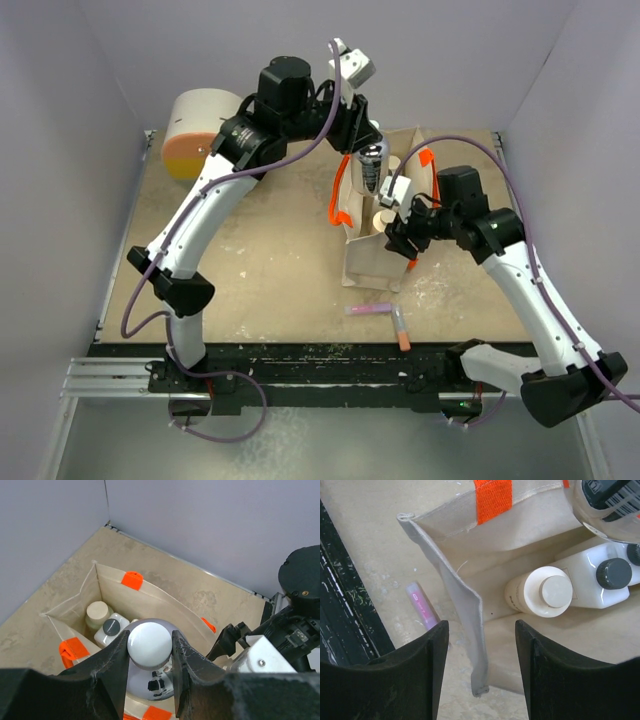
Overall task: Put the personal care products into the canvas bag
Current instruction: Place the care product in the canvas bag.
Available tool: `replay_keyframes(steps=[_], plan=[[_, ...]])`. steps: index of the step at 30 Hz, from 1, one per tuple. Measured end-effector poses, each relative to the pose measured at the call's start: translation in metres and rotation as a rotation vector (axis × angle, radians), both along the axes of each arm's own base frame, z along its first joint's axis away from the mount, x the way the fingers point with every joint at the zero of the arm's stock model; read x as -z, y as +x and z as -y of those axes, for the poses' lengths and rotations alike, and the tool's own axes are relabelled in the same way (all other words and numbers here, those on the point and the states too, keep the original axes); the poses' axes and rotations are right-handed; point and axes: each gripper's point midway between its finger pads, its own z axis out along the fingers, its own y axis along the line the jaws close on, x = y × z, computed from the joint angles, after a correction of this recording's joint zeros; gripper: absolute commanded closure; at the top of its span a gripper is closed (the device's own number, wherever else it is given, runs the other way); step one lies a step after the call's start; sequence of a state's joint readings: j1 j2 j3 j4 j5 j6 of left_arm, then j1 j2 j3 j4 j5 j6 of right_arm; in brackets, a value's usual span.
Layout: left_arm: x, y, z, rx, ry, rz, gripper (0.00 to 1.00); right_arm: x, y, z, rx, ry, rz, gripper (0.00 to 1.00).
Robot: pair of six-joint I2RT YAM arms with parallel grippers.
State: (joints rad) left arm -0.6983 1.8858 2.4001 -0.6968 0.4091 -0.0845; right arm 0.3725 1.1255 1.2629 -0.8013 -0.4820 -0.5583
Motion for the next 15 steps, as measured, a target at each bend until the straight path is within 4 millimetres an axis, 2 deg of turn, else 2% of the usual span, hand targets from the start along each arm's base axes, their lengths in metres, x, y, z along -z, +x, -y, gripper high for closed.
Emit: replay_keyframes(steps=[4,12,13,15], plan=[[0.006,0.001,0.007,0.0,-0.01,-0.037,1.0,0.012,0.003,0.001,0.01,-0.011,-0.007,0.49],[0.023,0.0,0.02,0.031,-0.029,-0.11,1.0,0.015,0.004,0.001,0.001,-0.015,0.005,0.96],[0.026,-0.001,0.022,0.042,-0.029,-0.12,1.0,0.015,0.003,0.001,-0.004,-0.015,0.005,1.0],[0.034,-0.004,0.026,0.07,-0.027,-0.142,1.0,0.015,0.001,0.0,-0.017,-0.016,0.006,1.0]])
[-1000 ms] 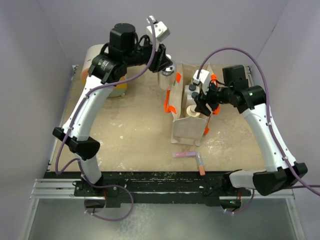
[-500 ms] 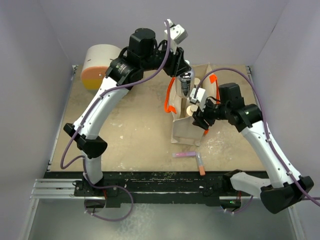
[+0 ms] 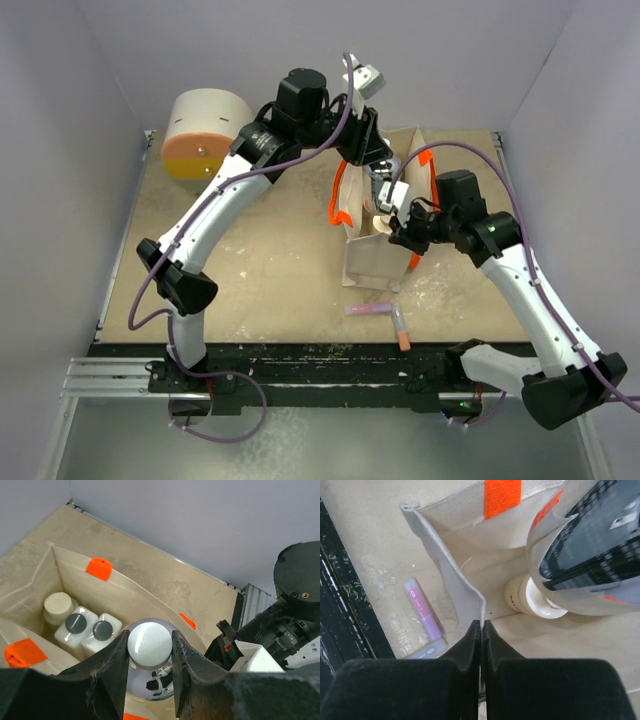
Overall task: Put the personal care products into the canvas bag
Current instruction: Place the care product in the canvas bag.
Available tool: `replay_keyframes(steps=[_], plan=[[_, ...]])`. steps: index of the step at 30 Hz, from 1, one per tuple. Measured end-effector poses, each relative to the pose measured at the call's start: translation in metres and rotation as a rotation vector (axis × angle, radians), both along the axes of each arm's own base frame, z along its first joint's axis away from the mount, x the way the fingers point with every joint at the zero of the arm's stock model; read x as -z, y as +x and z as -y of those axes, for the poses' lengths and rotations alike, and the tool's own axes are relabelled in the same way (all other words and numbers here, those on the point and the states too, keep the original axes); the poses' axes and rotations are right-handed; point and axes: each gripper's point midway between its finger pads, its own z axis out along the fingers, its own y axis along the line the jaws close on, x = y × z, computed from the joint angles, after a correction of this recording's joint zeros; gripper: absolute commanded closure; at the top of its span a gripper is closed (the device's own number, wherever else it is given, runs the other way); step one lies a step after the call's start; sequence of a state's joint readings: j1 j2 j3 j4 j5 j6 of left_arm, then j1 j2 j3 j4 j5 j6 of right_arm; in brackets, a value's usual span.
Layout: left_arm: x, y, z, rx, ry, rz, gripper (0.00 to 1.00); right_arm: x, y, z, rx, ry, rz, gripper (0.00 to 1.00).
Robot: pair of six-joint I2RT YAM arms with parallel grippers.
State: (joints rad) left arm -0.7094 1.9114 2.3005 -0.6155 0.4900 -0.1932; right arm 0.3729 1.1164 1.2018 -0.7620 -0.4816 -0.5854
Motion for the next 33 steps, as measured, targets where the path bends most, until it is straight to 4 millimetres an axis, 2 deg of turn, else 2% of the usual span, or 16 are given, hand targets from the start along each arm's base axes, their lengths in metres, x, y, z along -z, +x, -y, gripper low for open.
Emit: replay_keyframes(steps=[13,22,33], plan=[[0.037,-0.031,0.022,0.187,0.016,-0.081,1.0,-0.001,-0.016,0.004,-0.089,-0.025,0.058,1.0],[0.064,-0.041,0.028,0.267,0.046,-0.096,1.0,-0.003,-0.019,0.005,-0.114,-0.032,0.078,1.0],[0.116,-0.049,0.032,0.337,0.105,-0.12,1.0,-0.004,-0.019,0.005,-0.109,-0.027,0.077,1.0]])
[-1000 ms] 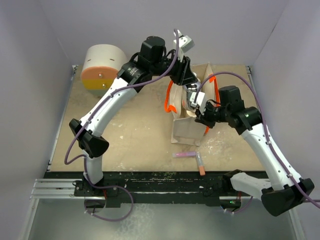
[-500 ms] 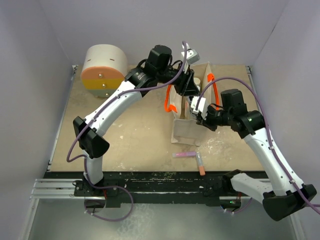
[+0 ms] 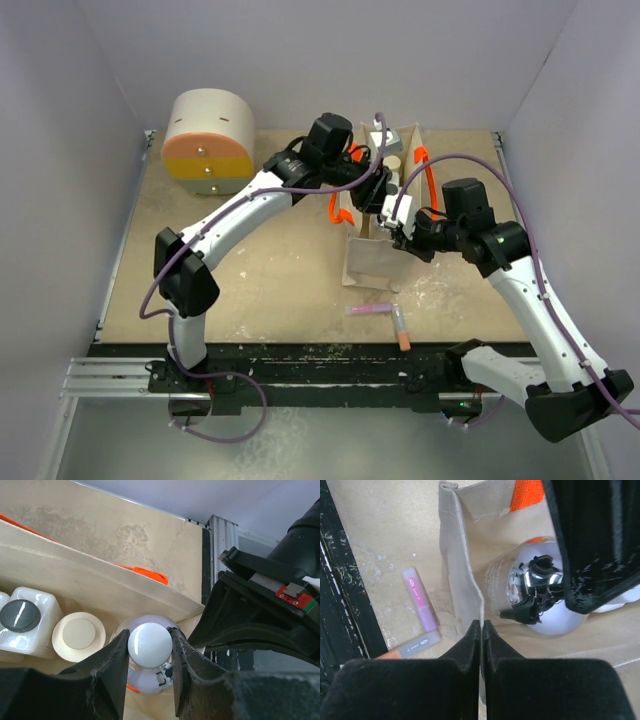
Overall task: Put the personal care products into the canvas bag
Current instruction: Place the care product in the canvas bag.
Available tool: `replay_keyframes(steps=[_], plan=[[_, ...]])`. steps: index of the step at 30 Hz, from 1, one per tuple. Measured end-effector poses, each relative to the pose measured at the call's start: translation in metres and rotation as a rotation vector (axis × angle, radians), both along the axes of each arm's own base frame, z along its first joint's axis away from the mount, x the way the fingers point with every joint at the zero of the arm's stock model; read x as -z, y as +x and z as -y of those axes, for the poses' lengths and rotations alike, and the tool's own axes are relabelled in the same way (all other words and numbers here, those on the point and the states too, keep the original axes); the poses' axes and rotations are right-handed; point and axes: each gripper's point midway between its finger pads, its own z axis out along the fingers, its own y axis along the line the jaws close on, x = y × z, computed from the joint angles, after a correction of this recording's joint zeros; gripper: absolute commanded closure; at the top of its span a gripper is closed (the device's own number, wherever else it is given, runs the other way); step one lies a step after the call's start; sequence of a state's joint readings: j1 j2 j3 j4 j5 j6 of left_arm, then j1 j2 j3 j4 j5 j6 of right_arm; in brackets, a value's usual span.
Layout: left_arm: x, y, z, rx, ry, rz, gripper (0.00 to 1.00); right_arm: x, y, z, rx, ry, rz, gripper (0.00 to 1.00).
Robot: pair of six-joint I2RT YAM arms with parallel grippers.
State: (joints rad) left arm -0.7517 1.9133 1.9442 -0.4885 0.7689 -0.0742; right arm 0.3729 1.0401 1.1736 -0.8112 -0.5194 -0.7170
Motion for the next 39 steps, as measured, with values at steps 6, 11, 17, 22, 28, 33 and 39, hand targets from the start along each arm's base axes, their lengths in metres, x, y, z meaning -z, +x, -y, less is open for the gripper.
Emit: replay_keyframes(steps=[6,11,17,22,28,33,39], plan=[[0.016,-0.006,0.002,0.034,0.019,0.016,1.0,0.0,0.0,0.0,0.001,0.001,-0.001,1.0],[0.034,-0.011,0.001,0.071,0.054,0.047,1.0,0.0,0.0,0.0,0.006,0.004,-0.005,1.0],[0.056,-0.016,-0.001,0.12,0.087,0.096,1.0,-0.001,0.0,0.0,0.008,0.007,-0.002,1.0],[0.072,-0.018,-0.006,0.154,0.118,0.131,1.0,-0.003,0.0,0.0,0.009,0.01,0.007,1.0],[0.086,-0.019,-0.005,0.201,0.142,0.174,1.0,-0.005,-0.001,0.0,0.009,0.012,0.012,1.0],[0.101,-0.022,-0.001,0.242,0.157,0.205,1.0,-0.004,-0.001,0.0,0.008,0.012,0.011,1.0],[0.117,-0.026,-0.002,0.282,0.174,0.234,1.0,-0.004,-0.003,0.0,0.003,0.013,0.004,1.0]])
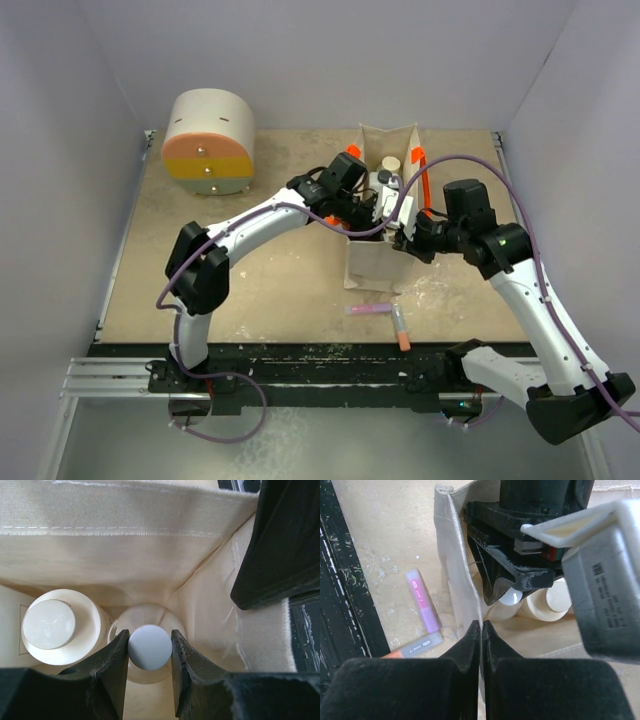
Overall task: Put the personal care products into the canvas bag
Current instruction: Place the care product in the canvas bag.
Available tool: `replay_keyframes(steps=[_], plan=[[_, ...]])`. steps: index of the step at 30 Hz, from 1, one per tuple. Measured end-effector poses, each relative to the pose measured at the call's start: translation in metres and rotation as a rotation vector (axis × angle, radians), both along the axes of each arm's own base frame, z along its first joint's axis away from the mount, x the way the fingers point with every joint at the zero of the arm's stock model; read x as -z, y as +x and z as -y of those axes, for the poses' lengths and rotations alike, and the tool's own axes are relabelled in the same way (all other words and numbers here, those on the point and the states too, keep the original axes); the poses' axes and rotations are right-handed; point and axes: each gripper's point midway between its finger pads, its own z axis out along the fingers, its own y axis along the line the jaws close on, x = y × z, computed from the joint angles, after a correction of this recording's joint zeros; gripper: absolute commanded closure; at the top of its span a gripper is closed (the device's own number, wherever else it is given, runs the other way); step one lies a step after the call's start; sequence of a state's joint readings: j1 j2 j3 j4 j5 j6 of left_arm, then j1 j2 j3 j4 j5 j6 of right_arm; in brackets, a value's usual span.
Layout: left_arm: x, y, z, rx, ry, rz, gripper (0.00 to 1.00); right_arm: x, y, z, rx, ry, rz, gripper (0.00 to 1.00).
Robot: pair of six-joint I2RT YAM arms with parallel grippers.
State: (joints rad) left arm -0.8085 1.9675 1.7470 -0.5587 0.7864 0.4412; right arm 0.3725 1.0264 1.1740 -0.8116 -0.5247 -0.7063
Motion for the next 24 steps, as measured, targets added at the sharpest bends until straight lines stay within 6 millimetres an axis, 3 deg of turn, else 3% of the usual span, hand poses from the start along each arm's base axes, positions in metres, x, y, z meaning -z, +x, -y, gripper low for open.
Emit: replay_keyframes(steps=[9,14,20,24], plan=[[0.017,-0.001,0.003,0.042,0.016,0.024,1.0,-0.001,-0.002,-0.002,-0.008,0.008,-0.006,1.0],[0.025,-0.004,0.006,0.07,0.024,0.041,0.95,-0.002,-0.002,-0.002,-0.006,0.01,-0.009,1.0],[0.026,-0.007,0.006,0.09,0.02,0.044,0.8,-0.003,-0.002,-0.002,-0.007,0.014,-0.011,1.0],[0.026,-0.008,0.006,0.094,0.02,0.042,0.68,-0.003,-0.002,-0.002,-0.007,0.014,-0.01,0.92]])
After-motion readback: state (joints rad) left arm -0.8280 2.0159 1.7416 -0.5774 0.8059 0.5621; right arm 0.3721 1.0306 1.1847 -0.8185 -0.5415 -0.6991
